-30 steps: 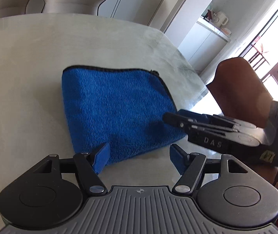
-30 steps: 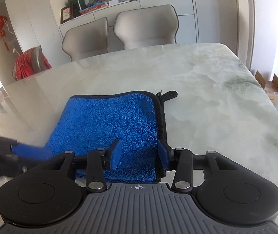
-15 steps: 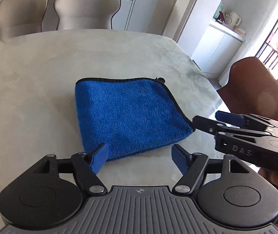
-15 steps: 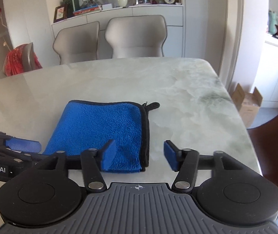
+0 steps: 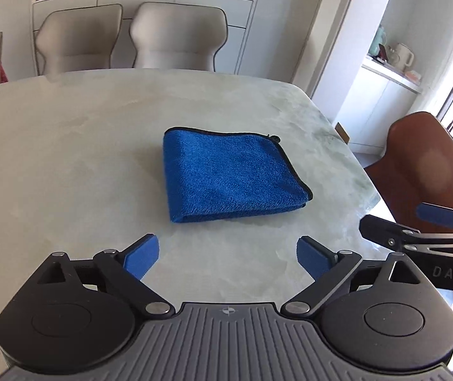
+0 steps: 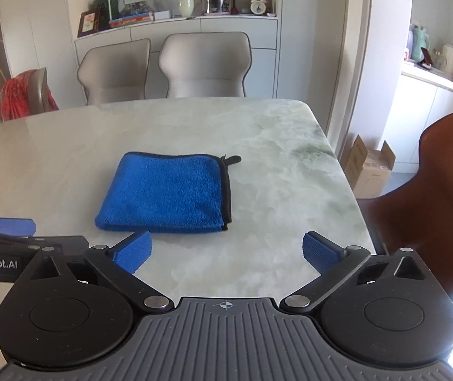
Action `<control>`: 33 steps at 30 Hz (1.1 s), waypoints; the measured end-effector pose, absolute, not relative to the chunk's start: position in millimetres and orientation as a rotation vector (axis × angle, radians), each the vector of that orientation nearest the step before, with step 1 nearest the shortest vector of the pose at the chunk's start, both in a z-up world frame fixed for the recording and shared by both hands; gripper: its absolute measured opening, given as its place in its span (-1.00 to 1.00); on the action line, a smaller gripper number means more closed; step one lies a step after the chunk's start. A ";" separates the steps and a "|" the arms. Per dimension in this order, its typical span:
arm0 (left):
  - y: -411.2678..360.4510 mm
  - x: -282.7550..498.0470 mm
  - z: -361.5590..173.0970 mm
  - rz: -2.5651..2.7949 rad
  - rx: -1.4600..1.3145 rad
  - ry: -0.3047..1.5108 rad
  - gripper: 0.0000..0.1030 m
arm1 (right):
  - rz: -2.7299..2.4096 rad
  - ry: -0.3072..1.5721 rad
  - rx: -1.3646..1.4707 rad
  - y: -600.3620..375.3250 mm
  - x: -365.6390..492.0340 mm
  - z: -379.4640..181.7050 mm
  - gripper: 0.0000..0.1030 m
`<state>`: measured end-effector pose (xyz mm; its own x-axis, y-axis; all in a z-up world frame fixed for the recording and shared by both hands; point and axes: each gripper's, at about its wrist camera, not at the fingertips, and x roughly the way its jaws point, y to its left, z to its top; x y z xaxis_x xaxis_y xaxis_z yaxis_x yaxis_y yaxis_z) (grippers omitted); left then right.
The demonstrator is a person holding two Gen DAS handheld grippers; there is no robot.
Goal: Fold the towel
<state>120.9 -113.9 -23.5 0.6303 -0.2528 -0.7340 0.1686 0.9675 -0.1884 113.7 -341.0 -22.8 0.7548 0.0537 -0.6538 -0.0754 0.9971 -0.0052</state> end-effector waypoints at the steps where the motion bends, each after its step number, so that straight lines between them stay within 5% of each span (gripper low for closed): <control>1: -114.6 116.7 -22.8 -0.234 -0.100 0.855 0.87 | 0.073 0.714 -0.039 -340.5 109.5 -21.4 0.99; 33: -129.1 69.7 -3.8 -0.164 -0.082 0.764 0.87 | 0.059 0.722 -0.050 -354.8 77.3 -16.4 0.99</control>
